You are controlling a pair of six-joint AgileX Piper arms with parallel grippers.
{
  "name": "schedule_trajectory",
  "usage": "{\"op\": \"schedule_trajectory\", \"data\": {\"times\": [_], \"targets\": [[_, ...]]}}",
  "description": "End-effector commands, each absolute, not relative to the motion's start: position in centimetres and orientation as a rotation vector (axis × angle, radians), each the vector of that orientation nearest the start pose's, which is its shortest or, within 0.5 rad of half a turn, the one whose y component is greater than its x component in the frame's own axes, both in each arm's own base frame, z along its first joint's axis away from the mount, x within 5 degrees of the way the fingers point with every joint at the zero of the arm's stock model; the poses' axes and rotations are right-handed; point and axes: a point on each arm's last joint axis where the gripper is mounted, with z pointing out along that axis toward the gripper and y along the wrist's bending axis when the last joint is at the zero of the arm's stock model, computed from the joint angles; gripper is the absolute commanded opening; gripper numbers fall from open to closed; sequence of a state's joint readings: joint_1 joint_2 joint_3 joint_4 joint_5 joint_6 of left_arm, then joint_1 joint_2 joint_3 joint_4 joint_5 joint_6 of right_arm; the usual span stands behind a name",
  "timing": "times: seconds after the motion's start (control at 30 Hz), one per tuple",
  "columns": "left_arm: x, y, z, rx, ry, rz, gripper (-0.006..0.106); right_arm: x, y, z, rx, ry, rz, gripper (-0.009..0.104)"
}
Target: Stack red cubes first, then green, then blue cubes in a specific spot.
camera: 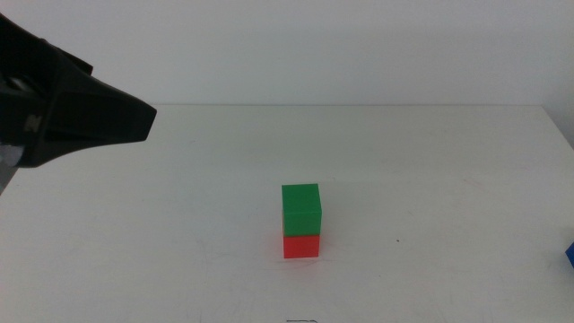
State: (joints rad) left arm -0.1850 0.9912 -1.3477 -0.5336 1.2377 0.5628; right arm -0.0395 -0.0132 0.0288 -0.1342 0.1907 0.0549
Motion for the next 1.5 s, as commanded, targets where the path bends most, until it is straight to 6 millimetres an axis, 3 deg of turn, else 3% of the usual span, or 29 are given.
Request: {"op": "schedule_trajectory", "data": {"times": [0.0, 0.1, 0.2, 0.43, 0.7, 0.87, 0.93, 1.1, 1.23, 1.47], "targets": [[13.9, -7.3, 46.6, 0.817, 1.999, -0.511, 0.094, 5.4, -0.4, 20.1, -0.016, 1.587, -0.112, 0.091], [13.9, -7.3, 46.6, 0.817, 1.999, -0.511, 0.094, 5.2, -0.4, 21.1, 0.01, 1.632, -0.093, 0.091], [13.9, -7.3, 46.6, 0.817, 1.999, -0.51, 0.094, 4.9, -0.5, 23.5, 0.035, 1.725, -0.082, 0.091], [13.9, -7.3, 46.6, 0.817, 1.999, -0.51, 0.094, 5.3, -0.7, 31.3, 0.057, 1.861, -0.087, 0.091], [13.9, -7.3, 46.6, 0.817, 1.999, -0.51, 0.094, 7.7, -0.7, 37.3, 0.074, 2.063, -0.069, 0.091], [13.9, -7.3, 46.6, 0.817, 1.999, -0.509, 0.094, 9.7, -0.6, 40.3, 0.084, 2.323, -0.037, 0.091], [13.9, -7.3, 46.6, 0.817, 1.999, -0.509, 0.094, 10.7, -0.7, 41.2, 0.068, 2.412, -0.056, 0.091], [13.9, -7.3, 46.6, 0.817, 1.999, -0.509, 0.094, 13.2, -0.9, 42.3, 0.006, 2.444, -0.082, 0.091], [13.9, -7.3, 46.6, 0.817, 1.999, -0.509, 0.094, 14.8, -1.2, 41.5, -0.063, 2.498, -0.128, 0.091], [14.0, -7.3, 46.6, 0.817, 2.0, -0.504, 0.094, 17.6, -3.2, 39.8, -0.01, 2.607, -0.181, 0.091]]}}
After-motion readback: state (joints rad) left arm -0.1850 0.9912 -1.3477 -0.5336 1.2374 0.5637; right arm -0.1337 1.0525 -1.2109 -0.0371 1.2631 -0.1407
